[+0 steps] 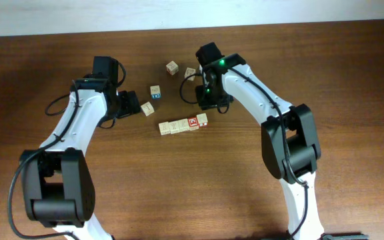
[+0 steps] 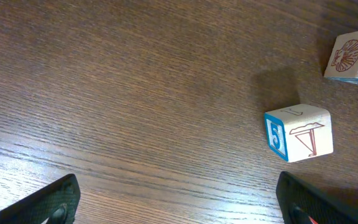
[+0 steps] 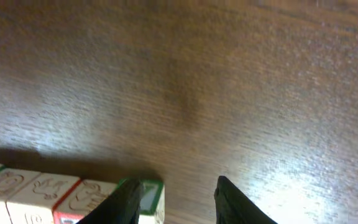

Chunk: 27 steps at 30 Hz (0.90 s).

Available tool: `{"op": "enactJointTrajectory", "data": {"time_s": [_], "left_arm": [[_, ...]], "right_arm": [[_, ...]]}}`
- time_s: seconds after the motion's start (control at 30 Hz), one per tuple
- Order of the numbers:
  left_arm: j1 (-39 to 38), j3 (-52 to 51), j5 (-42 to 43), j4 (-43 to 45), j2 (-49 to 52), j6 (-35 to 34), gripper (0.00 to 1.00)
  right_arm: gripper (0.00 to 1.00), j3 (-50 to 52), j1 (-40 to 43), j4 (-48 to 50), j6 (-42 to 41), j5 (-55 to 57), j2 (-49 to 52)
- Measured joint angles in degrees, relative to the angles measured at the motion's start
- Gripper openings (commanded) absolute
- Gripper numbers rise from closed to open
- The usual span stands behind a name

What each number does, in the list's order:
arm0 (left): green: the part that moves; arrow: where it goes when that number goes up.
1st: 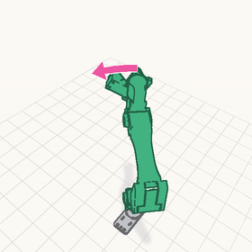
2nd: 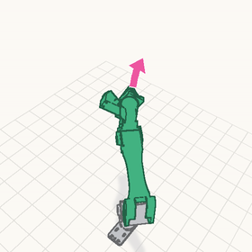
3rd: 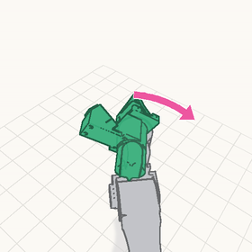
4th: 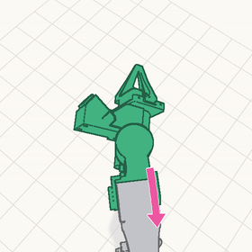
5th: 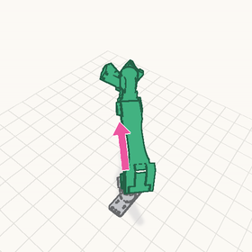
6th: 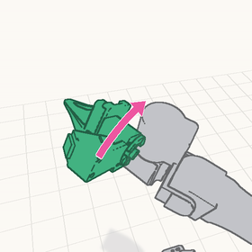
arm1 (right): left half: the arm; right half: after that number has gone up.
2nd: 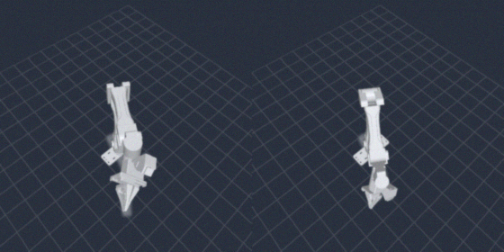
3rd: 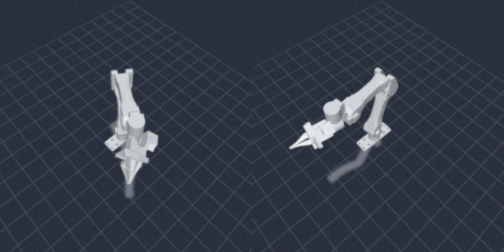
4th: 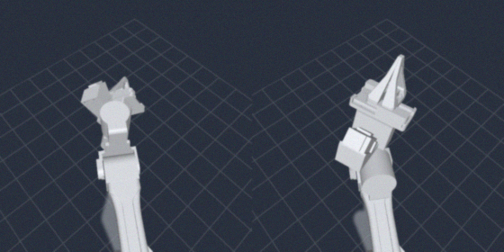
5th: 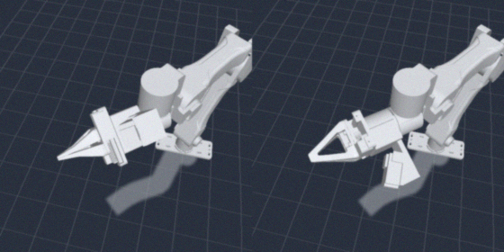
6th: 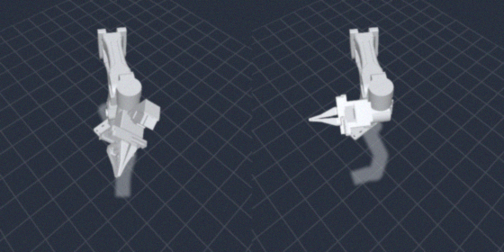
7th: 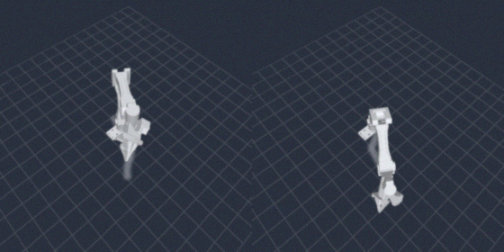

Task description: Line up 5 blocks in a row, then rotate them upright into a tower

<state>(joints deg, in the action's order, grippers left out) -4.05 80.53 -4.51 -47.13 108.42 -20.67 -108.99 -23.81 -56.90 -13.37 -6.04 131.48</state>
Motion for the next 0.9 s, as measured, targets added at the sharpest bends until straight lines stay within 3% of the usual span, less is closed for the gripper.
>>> {"op": "enactJointTrajectory", "data": {"time_s": [0.9], "left_arm": [[0.00,0.00,0.00,0.00,0.00,0.00,0.99]], "right_arm": [[0.38,2.36,-2.08,0.20,-0.17,0.61,0.00]]}}
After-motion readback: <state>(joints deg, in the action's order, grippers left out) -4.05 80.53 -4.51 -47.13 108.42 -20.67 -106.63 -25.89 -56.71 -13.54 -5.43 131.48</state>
